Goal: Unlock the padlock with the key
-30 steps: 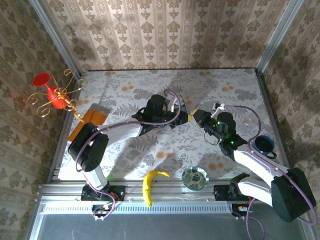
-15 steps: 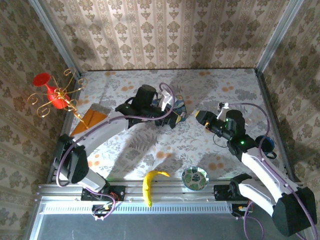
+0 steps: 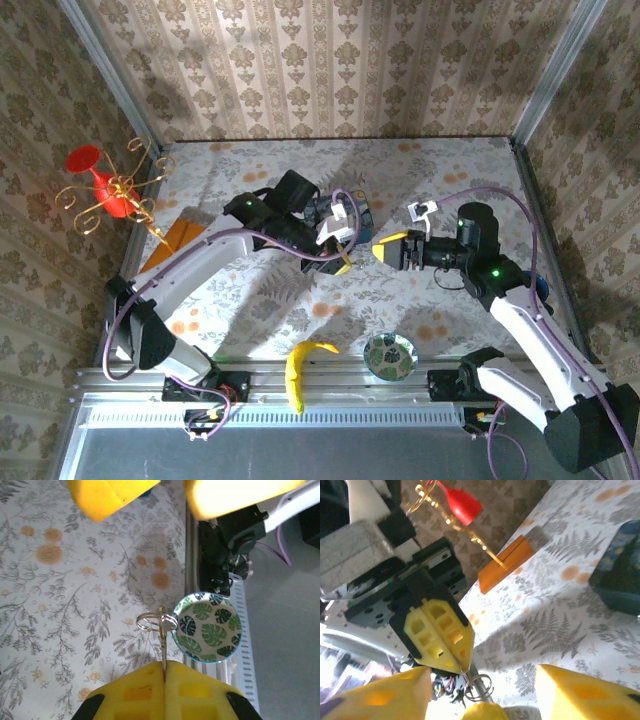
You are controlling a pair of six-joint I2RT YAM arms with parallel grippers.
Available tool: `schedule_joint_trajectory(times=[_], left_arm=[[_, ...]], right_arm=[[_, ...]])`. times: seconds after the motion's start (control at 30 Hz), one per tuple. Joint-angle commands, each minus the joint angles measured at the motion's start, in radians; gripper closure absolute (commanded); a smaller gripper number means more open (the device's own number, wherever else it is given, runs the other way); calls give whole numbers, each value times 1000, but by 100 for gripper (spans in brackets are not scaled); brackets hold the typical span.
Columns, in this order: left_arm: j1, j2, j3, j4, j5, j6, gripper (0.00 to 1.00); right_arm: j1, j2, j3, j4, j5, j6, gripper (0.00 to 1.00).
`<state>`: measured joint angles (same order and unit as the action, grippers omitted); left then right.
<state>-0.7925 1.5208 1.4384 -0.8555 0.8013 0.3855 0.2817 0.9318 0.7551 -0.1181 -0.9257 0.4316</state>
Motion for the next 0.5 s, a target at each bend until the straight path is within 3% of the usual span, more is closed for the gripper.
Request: schedule_joint_trajectory(times=[0.0, 0.17, 0.47], left_arm=[[-11, 32, 50, -96, 54, 89, 100], [-20, 51, 74, -131, 67, 113, 100], [-24, 31, 60, -136, 99, 127, 100]], right_arm=[[52, 21, 61, -88, -116, -125, 55], [142, 54, 109, -163, -98, -225, 58], [149, 98, 124, -214, -69, -273, 59]])
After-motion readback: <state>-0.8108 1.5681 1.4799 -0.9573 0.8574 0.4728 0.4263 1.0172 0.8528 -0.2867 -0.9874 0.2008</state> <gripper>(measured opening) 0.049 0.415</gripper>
